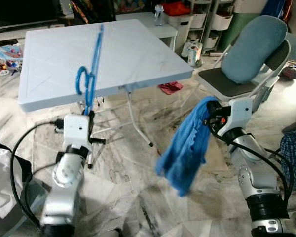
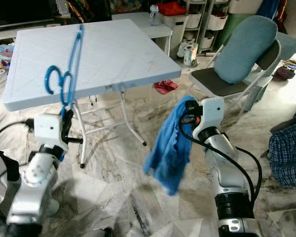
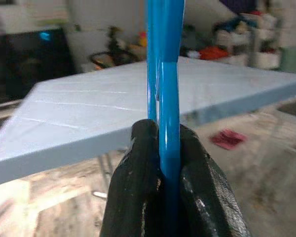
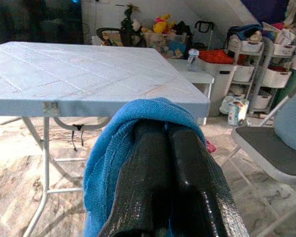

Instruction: Hang hanger

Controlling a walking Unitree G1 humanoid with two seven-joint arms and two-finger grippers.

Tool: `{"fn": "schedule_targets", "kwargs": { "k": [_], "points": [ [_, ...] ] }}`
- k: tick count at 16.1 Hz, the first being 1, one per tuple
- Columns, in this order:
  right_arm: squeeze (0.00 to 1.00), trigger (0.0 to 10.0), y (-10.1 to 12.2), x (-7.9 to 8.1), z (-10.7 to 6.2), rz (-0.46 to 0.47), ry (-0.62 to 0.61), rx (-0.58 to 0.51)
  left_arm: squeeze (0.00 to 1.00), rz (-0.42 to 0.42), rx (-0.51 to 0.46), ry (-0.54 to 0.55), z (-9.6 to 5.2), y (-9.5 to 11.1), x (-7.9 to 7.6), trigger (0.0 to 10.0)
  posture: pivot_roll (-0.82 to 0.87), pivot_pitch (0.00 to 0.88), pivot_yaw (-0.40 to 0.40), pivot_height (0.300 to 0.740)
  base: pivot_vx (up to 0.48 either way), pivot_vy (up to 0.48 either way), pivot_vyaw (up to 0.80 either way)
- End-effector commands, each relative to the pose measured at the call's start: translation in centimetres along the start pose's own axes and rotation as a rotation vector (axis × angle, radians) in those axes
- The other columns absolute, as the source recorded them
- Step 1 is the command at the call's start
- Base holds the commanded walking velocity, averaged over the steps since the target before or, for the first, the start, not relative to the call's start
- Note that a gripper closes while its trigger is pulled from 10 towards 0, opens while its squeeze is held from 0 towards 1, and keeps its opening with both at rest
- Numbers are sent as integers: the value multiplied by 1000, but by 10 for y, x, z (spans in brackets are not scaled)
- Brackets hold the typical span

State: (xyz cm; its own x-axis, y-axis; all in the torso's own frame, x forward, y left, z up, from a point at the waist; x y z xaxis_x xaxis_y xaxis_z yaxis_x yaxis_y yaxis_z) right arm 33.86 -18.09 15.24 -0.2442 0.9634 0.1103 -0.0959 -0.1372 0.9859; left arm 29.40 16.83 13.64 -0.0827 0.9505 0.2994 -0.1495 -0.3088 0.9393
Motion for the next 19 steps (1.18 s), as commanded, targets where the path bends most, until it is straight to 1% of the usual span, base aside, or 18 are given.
{"fn": "schedule_targets", "kwargs": {
  "k": [1,2,3,4,6,7,8,9,10,11,12,15,19],
  "points": [
    [0,0,15,7,-3,-38,24,-75,0,24,-40,78,-9,6,-2,10000,-54,0,-38,740,0,0,0],
    [0,0,15,11,-5,-48,32,-72,0,15,-27,87,-14,5,-3,10000,-58,0,-39,740,0,0,0],
    [0,0,14,12,-6,-25,31,-66,0,-31,23,96,-20,-1,-4,10000,-58,0,-44,740,0,0,0],
    [0,0,13,13,-6,-23,32,-63,0,-47,44,86,-24,-6,-3,10000,-56,0,-44,740,0,0,0],
    [0,0,13,12,-6,-2,21,-64,0,-71,83,94,-26,-14,4,10000,-45,0,-47,740,0,0,0],
    [0,0,13,15,-5,-16,29,-65,0,-67,92,95,-26,-17,7,10000,-42,0,-45,740,0,0,0],
    [0,471,13,16,-5,-18,32,-65,0,-67,90,91,-25,-16,7,10000,-41,0,-45,740,0,0,0],
    [0,3961,13,20,-4,-32,48,-59,0,-67,86,83,-23,-15,7,10000,-43,0,-44,740,0,0,800],
    [0,4431,13,23,-3,-43,65,-55,0,-69,75,64,-21,-13,5,10000,-44,0,-43,740,0,0,800],
    [0,5961,14,27,-2,-41,89,-56,0,-77,69,44,-19,-12,2,10000,-44,0,-43,740,0,0,800],
    [0,10000,15,29,0,-47,99,-59,0,-82,63,26,-18,-10,-1,10000,-49,0,-42,740,247,0,800],
    [0,10000,17,29,3,-40,91,-64,0,-90,63,20,-17,-10,-2,10000,-49,0,-42,740,265,0,794],
    [0,10000,16,30,5,-20,85,-63,0,-97,69,13,-18,-12,-3,10000,-43,0,-46,740,301,0,0]
  ]
}}
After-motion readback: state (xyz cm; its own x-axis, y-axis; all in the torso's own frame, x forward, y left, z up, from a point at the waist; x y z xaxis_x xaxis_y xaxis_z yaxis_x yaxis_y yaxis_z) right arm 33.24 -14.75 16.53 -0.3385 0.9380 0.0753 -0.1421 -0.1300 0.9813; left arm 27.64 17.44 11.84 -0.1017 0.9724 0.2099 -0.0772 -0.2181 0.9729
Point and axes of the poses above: a point about 5 cm out from each wrist's last joint towards the gripper, its own z axis pointing out of the wrist towards the gripper, its own y axis along the axis of the wrist's last joint, x = y × z, the point moved 1 cm from there along z, pointing out of the wrist towards the gripper, and after that the axes turned 8 degrees about z, right-handed, at the moved point
